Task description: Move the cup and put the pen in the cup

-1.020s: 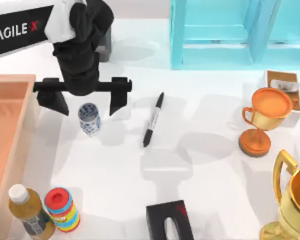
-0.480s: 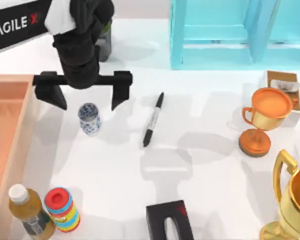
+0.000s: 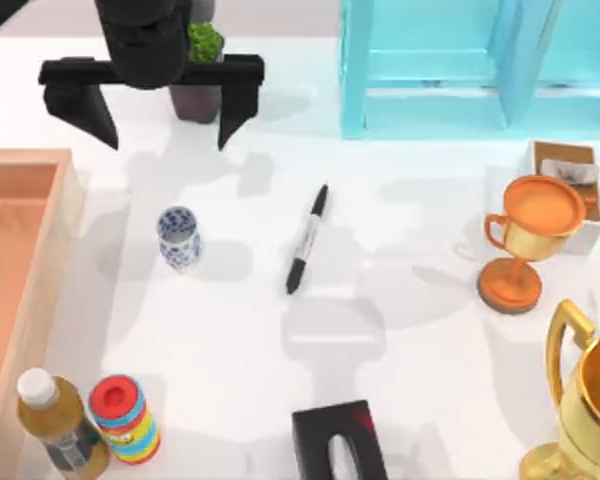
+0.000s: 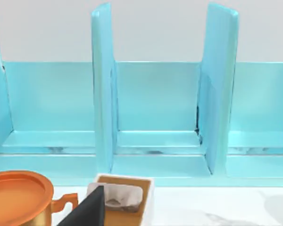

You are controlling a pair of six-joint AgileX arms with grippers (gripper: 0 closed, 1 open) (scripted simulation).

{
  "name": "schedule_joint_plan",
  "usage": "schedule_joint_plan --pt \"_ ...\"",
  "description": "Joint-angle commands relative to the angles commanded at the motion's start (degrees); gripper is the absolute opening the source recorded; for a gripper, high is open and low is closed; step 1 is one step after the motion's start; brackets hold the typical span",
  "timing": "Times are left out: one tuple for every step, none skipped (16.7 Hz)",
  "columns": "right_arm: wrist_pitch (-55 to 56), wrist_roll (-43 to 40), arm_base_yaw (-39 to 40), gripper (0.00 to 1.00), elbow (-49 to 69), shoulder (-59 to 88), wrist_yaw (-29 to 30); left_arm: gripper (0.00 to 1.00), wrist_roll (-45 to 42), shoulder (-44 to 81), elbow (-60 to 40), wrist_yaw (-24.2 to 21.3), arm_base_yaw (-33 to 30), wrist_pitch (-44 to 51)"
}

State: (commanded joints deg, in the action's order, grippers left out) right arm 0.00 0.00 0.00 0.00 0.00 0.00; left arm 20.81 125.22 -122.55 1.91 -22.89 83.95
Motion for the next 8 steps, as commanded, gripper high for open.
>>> schedule_joint_plan --pt "0.0 0.0 0.0 1.0 0.0 0.0 0.0 1.0 0.0 0.1 -2.9 0.0 0.0 2.7" --pt "0.0 0.0 0.0 1.0 0.0 0.0 0.0 1.0 0.0 0.1 -5.5 0.0 0.1 5.2" --pt "0.0 0.0 0.0 1.0 0.0 0.0 0.0 1.0 0.1 0.2 -7.8 0.0 0.1 7.3" --pt "0.0 0.0 0.0 1.0 0.0 0.0 0.0 1.0 0.1 0.2 -9.4 0.0 0.1 8.9" --pt "0.0 0.0 0.0 1.0 0.0 0.0 0.0 1.0 0.1 0.2 -10.6 0.0 0.2 10.0" --pt "0.0 0.0 0.0 1.0 0.0 0.0 0.0 1.0 0.1 0.1 -11.2 0.0 0.2 10.5" --pt "0.0 0.0 0.0 1.0 0.0 0.0 0.0 1.0 0.1 0.1 -11.2 0.0 0.2 10.6" --pt "0.0 0.0 0.0 1.0 0.0 0.0 0.0 1.0 0.1 0.1 -11.2 0.0 0.2 10.6"
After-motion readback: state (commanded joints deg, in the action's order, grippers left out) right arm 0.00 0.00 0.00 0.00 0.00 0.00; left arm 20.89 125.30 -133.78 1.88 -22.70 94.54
